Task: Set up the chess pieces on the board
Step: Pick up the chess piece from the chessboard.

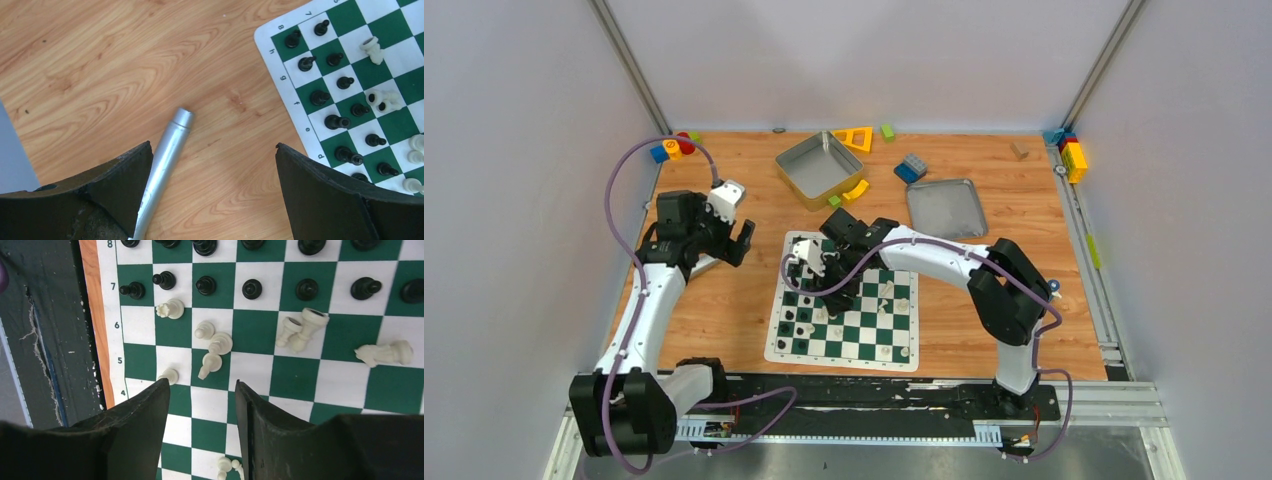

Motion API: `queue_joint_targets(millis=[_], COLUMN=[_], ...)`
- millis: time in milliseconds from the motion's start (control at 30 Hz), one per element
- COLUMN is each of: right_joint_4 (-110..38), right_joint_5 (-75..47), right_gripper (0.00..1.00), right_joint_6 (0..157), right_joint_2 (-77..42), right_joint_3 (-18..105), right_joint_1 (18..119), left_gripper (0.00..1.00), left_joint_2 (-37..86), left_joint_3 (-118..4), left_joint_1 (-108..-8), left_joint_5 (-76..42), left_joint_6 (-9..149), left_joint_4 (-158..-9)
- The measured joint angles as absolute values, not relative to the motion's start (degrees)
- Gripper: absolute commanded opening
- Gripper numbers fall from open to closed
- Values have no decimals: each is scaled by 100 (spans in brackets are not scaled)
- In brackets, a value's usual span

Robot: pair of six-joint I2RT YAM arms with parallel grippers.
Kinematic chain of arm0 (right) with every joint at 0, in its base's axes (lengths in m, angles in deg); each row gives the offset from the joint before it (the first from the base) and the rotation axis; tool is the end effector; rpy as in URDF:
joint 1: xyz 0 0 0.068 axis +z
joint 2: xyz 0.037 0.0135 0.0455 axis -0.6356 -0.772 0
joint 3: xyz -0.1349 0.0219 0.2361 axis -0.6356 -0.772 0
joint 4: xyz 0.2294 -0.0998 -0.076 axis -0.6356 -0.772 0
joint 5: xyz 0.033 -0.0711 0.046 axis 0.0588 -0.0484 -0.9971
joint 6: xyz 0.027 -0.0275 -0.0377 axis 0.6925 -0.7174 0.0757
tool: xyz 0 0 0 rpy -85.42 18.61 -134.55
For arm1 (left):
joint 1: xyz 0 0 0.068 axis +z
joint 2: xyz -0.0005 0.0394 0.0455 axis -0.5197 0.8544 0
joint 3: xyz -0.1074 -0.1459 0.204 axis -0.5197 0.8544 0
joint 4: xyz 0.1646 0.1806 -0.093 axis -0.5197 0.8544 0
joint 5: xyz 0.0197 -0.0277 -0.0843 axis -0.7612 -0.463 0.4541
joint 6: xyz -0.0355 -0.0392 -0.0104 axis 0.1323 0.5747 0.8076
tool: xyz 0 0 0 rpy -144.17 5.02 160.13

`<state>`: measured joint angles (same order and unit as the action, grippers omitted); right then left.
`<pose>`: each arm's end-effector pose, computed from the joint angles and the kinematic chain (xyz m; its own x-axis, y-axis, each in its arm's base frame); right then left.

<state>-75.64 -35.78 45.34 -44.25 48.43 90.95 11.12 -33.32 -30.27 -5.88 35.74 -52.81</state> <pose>0.2271 0.3132 0.2100 -0.1560 -0.8210 -0.5492 -0.9729 0.0316 0.2292 0.2274 -0.0076 0.2764 -0.5263 0.3621 -0.7694 0.4707 0.8776 0.0910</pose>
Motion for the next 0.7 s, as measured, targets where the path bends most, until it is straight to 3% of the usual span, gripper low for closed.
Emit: queue_joint_targets(millis=[367,567,700], right_joint_4=[-7426,-7385,-7372], right_joint_5=[-3270,-3159,-3093], right_gripper=[49,40,24], right_joint_6=[4450,4420,4396], right_joint_2=[-4755,-4904,-5009], right_joint_3=[4834,4832,4832], right_joint_1=[9342,9458,9517], left_gripper=[100,100,100], left_joint_2=[1022,1022,1022], left_joint_3=[-3332,-3330,-3330], left_joint_1=[-2671,-2660,-2636], left_joint_5=[-262,-193,-158], left_joint_6=[3628,3628,3628], left_joint_4=[-5274,-5274,-5274])
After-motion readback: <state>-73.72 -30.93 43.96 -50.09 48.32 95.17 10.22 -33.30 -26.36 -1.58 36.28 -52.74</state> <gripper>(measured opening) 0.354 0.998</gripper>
